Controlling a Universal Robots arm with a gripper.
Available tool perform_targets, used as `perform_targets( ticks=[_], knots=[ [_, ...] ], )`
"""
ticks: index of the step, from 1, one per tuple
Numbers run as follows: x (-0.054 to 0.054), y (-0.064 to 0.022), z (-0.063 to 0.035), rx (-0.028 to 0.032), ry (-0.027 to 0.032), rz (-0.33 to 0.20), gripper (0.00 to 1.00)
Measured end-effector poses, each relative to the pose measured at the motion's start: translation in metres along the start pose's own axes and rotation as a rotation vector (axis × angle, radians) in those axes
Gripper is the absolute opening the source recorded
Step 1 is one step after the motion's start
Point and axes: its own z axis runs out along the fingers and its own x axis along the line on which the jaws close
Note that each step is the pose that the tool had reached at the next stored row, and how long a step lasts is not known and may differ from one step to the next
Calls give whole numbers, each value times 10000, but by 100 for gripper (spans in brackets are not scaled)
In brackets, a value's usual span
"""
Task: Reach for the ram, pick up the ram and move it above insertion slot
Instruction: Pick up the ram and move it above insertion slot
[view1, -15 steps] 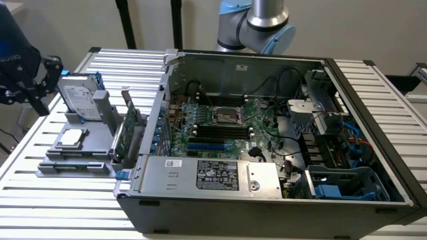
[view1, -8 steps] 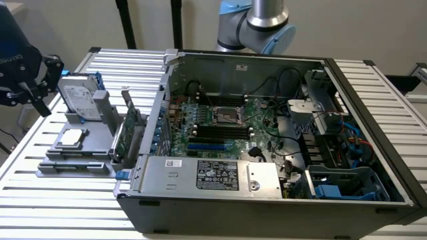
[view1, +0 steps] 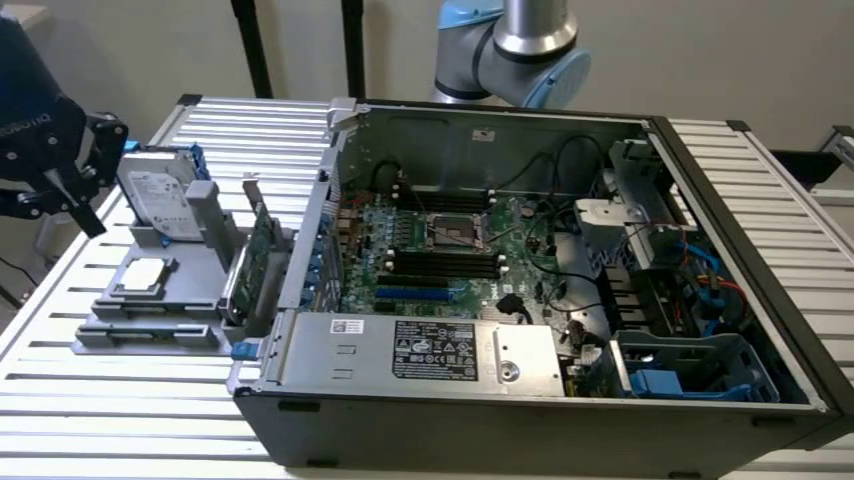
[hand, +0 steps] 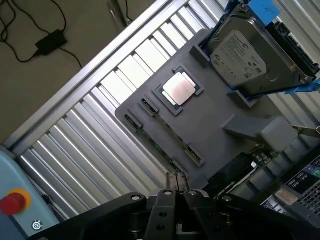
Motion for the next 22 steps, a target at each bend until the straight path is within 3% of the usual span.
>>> perform_targets(
  ticks=[22],
  knots=[
    [3, -3, 147, -80, 69, -3994, 11]
  ],
)
